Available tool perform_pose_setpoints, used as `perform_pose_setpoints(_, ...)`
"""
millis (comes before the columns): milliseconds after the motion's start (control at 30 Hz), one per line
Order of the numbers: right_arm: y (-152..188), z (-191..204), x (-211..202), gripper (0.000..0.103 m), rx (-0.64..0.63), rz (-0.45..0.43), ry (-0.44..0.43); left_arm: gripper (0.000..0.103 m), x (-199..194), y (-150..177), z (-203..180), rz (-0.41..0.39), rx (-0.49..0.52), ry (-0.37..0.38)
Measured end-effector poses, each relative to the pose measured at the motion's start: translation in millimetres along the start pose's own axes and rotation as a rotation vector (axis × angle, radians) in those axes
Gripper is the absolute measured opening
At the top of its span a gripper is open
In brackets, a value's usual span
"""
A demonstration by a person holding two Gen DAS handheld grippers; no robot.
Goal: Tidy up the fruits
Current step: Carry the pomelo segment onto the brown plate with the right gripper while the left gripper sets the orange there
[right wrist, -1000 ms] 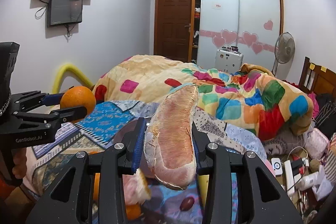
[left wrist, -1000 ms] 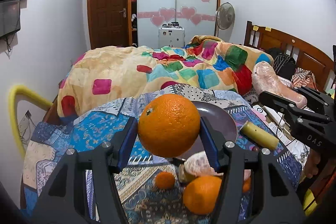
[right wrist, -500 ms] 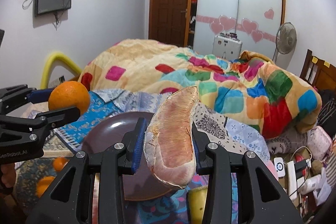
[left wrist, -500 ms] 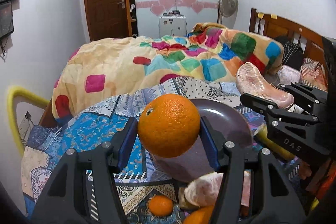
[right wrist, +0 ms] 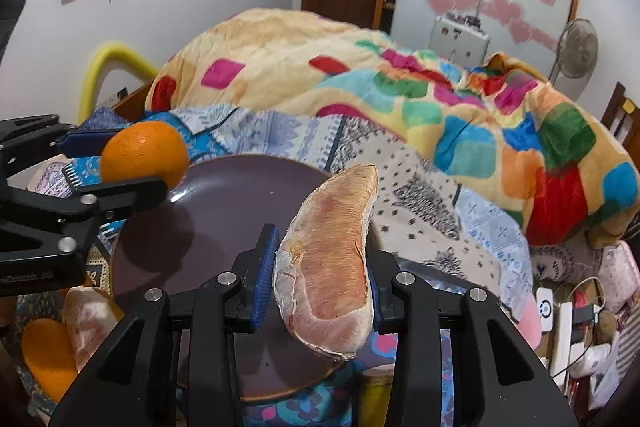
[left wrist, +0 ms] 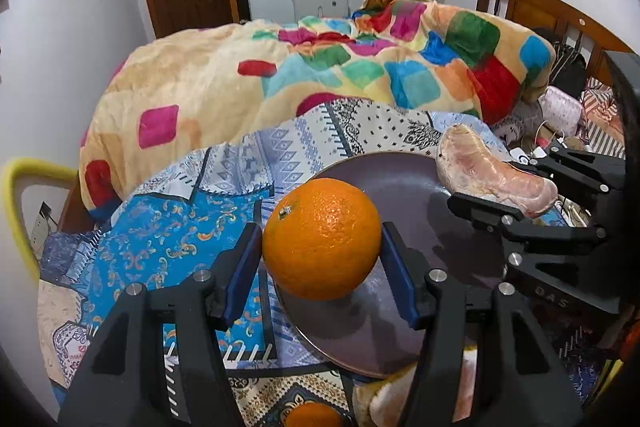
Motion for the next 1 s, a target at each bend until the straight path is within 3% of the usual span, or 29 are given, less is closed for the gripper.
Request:
perform_pose_setpoints(300, 3, -1, 29, 0.035, 0.054, 0.133, -0.085, 0.059, 27, 3, -4, 0.095, 0.008, 0.044)
perform_pose_setpoints(533, 2, 0, 35, 0.035, 0.035, 0.159, -0.060, 0.060, 31, 5, -7, 0.094, 0.024, 0.039)
perform_pose_setpoints(667, 2, -3, 33, 0.037, 0.053, 0.160, -0.057, 0.060, 30, 7, -6, 0.098, 0.018, 0.045)
perform_pose_setpoints(800, 2, -4, 26, 0.052, 0.059, 0.145, -0.046, 0.063, 24, 7, -5, 0.095, 0.002, 0.078)
perform_pose_setpoints(1000, 0, -4, 1, 0.052, 0.068, 0.094, -0.035, 0.067, -1, 2, -3, 0.034, -0.009, 0.057)
Point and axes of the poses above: each gripper's, at about its wrist camera, not at the fingertips, and x roughly the way its jaws point, z to its left, y to its underside, the point moved 4 cm from there along x, roughly the way its jaws point, and after that the axes turned 15 degrees about -y, right-handed, at the moved point
